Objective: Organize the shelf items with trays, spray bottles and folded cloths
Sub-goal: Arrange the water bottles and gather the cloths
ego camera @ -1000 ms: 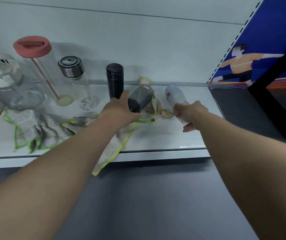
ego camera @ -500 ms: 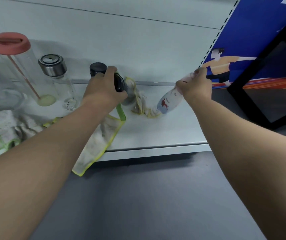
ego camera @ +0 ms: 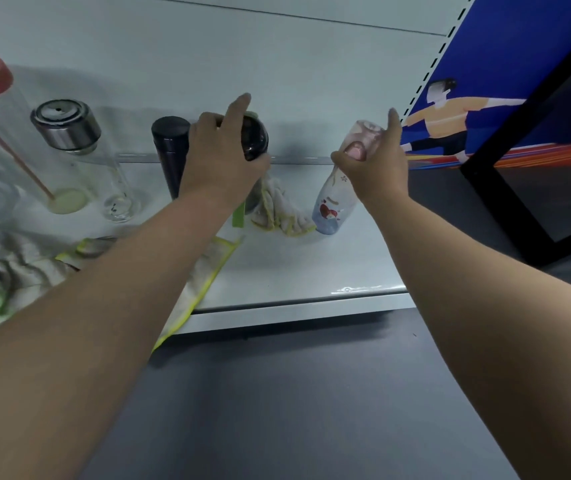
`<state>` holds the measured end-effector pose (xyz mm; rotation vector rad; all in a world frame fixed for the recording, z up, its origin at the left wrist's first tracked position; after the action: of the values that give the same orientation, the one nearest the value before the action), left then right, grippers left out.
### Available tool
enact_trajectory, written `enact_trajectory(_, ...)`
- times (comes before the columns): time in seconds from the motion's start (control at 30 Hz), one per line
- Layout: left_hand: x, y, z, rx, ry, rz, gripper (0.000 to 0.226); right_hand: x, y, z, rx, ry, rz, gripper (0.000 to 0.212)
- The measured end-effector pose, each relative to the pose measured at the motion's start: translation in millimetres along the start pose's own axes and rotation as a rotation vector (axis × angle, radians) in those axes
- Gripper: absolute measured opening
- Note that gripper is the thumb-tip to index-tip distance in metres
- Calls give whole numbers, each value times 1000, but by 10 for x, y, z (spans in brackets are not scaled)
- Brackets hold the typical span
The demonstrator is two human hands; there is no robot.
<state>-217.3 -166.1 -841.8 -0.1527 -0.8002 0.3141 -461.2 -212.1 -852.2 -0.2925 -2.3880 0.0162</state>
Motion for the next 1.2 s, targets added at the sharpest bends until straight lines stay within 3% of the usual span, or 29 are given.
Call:
enact_trajectory(0.13,-109,-65,-80,29,293,81,72,-107,21,169,-101,-145,-22,110)
enact_trajectory(0.3,-243,-187,-201,149,486,96,94,-249,-51,250,-95,-212,-79,99)
enact_trajectory(0.43,-244,-332,-257,189,452,96,85,-349,-90,394,-91,-153,-145,69)
enact_trajectory(0.77,-284,-372,-408,190,622,163,71,-512,-73,791,-246,-71,-336,71)
enact_trajectory(0.9,-302,-401,-474,211,602,163,78,-626,-78,826,-249,-63,-399,77)
enact_trajectory(1.0,-338,-418,-547,192,561,150,86,-684,-75,888,-265,-42,-403,81)
enact_trajectory(1.2,-610,-253,-751,241,475,94,80,-739,-110,970,-273,-92,-355,83)
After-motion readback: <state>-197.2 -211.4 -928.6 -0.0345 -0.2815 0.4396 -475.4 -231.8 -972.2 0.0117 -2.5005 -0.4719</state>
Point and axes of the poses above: each hand's wrist, its own y-axis away from the middle knuckle, its own x-axis out of the back of the hand, z = x × y, the point moved 9 cm from there along -y, towards the middle knuckle, and after that the axes turned 4 degrees about y, right-handed, at the moved point
